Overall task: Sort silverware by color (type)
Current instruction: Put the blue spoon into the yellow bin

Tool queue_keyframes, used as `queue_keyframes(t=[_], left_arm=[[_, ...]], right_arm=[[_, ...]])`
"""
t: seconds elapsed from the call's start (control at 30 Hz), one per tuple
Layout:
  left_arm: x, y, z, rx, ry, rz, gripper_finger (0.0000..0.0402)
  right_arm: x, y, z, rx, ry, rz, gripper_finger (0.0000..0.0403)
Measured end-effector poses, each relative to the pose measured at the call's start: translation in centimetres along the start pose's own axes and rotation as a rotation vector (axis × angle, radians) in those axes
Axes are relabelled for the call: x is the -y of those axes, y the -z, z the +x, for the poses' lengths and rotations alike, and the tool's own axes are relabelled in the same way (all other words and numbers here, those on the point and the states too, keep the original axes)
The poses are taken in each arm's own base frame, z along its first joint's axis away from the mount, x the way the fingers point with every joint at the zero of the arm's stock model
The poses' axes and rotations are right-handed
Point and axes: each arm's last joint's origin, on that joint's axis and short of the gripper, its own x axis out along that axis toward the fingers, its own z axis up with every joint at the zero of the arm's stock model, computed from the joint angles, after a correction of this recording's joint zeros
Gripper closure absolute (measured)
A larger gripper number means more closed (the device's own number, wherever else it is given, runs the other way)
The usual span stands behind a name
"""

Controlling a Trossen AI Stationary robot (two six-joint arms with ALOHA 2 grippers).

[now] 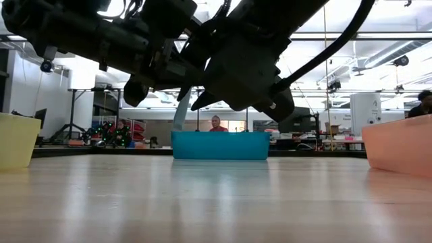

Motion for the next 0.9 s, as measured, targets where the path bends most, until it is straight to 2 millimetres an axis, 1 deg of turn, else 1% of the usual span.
queue_keyframes(t=[0.13,0.27,0.47,0.53,0.63,0.73,0.9], left_arm=[[0.0,0.0,0.0,0.000,0.000,0.002,0.0402],[0.0,0.0,0.0,0.000,0.000,0.003,0.0402],[0.0,0.0,0.0,-0.001,-0.001,0.009,0.0402],[0.0,0.0,0.0,-0.002,-0.002,0.010,0.0401],[0.1,-0.1,-0.1,-0.002,0.002,0.011,0.0401],[0.4,-0.3,-0.5,0.002,0.021,0.022,0.0401],[1.3,-0.9,-1.8,0.002,0.065,0.043,0.0401]], right_arm=[[0.0,-0.3,-0.5,-0.018,0.002,-0.012,0.0312],[0.0,-0.8,-1.1,-0.001,0.014,-0.025,0.0318],[0.1,-2.0,-2.9,0.025,0.049,-0.044,0.0337],[0.2,-2.3,-3.5,0.033,0.061,-0.026,0.0342],[0.4,-2.2,-4.4,0.042,0.078,0.057,0.0348],[0.8,-1.6,-5.6,0.049,0.098,0.172,0.0351],[1.6,-0.1,-7.4,0.077,0.129,0.442,0.0351]])
